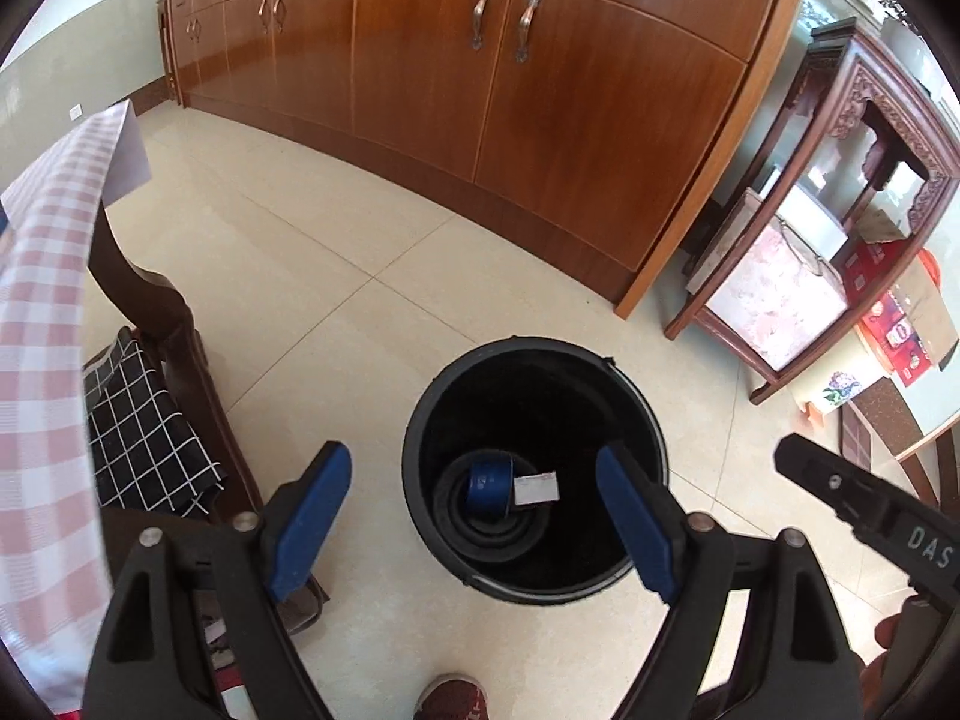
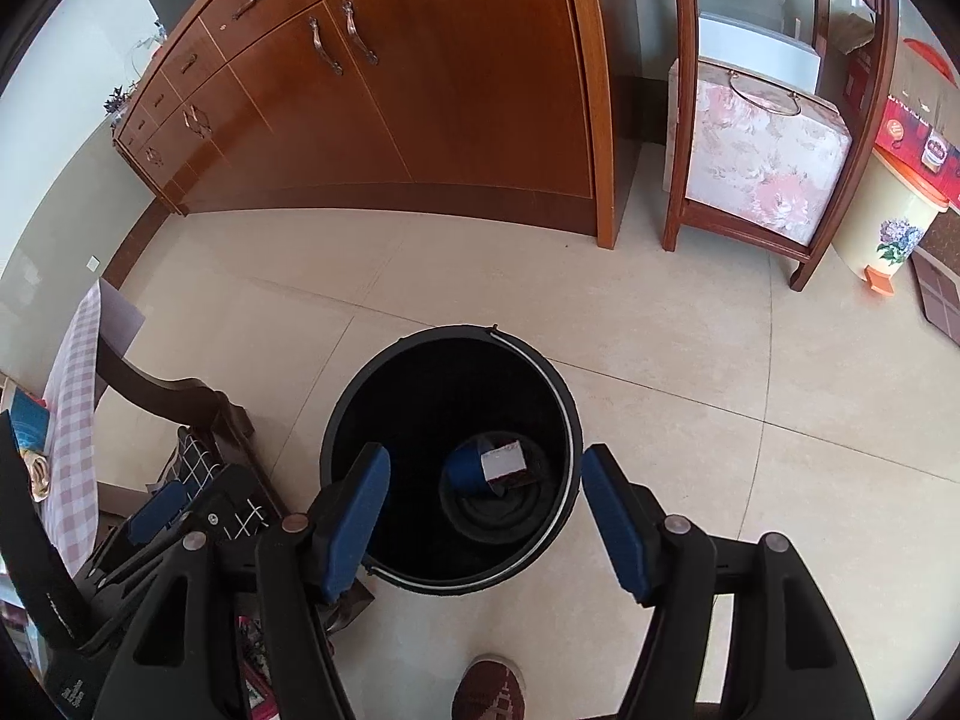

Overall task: Collect trash
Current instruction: 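Open both tools to drop the bowl and carton into the bin, then move both tools back toward the table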

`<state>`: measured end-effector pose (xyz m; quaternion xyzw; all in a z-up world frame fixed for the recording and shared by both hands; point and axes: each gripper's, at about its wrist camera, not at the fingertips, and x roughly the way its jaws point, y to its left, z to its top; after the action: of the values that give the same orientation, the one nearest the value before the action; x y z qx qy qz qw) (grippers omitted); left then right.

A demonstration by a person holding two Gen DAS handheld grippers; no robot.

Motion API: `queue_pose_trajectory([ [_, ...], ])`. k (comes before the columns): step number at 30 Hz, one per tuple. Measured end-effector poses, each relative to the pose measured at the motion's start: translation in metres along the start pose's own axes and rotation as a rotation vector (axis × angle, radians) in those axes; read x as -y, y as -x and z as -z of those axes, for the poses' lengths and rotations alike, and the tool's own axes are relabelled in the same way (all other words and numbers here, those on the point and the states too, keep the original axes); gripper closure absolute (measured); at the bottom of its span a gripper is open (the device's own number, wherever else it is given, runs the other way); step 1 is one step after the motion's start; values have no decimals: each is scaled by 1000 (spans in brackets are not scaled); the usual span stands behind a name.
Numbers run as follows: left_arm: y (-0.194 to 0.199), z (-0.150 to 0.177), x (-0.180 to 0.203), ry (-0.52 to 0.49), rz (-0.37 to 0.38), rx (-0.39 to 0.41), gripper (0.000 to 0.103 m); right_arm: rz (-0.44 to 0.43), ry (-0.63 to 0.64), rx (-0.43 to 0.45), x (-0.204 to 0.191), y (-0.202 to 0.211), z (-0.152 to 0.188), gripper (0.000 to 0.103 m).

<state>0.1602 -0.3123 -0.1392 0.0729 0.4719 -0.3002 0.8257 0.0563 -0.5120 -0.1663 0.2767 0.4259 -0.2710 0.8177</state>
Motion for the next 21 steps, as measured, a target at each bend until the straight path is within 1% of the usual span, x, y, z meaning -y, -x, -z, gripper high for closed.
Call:
queue_pose_trajectory([
  [3, 20, 2, 3, -30, -12, 22, 18, -18, 22, 22, -10, 19, 5, 33],
  [5, 36, 4, 4, -42, -26, 50, 18, -36, 33, 41, -17, 33, 8, 32],
  [7, 50, 5, 0, -34, -14, 72, 18, -51, 43, 62, -23, 47, 10, 32],
  [10, 68, 7, -7, -16, -22, 94, 18, -64, 52, 98, -31, 67, 12, 31],
  [13, 87, 8, -17, 7, -63, 118, 18, -88, 68, 131, -41, 86, 12, 29],
  [15, 99, 10, -25, 28, -106, 131, 18, -103, 91, 145, -52, 95, 12, 28],
  [21, 138, 21, -78, 139, -202, 168, 18, -179, 179, 168, -103, 111, 22, 27],
])
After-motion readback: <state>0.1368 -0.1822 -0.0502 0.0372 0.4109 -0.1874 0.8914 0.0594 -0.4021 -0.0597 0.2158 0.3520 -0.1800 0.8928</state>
